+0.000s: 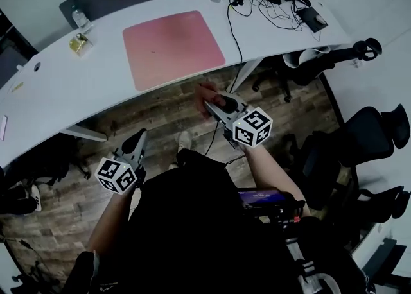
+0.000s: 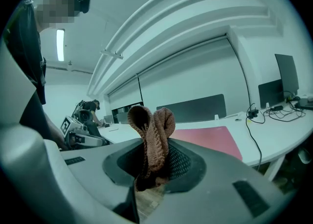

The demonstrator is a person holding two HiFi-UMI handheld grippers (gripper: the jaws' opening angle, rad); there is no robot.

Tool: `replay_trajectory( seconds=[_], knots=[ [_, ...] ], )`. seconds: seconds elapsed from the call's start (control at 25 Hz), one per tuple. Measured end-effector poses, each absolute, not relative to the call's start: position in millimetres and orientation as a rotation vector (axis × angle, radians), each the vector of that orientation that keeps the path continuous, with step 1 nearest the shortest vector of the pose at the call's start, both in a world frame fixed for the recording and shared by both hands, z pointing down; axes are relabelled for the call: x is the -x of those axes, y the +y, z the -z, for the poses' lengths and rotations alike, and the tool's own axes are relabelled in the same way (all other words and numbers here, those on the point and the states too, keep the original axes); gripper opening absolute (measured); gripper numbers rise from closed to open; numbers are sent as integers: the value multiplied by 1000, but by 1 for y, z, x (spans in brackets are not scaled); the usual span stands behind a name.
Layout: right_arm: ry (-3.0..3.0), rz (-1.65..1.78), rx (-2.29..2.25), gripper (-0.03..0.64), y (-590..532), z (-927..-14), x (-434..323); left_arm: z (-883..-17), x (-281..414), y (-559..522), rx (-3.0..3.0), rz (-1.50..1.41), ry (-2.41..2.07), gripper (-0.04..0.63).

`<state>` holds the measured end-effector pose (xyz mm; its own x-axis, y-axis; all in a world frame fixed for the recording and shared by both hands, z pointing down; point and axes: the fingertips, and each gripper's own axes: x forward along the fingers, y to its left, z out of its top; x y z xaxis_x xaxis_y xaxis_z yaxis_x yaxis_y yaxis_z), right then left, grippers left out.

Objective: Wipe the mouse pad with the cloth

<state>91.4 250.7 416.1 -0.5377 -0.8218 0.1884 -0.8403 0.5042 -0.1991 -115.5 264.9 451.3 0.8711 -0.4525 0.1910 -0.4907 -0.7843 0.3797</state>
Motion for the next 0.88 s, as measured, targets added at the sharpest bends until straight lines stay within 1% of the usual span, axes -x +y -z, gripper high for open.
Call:
replay_trajectory(
  seconds=[0.36, 0.88],
  knots=[
    [-2677, -441, -1471, 114, 206, -427, -111, -462, 100, 228, -2597, -139, -732, 9],
    [-2621, -621, -1451, 115, 146, -473, -150, -471, 60, 144, -2545, -159, -751, 9]
  ],
)
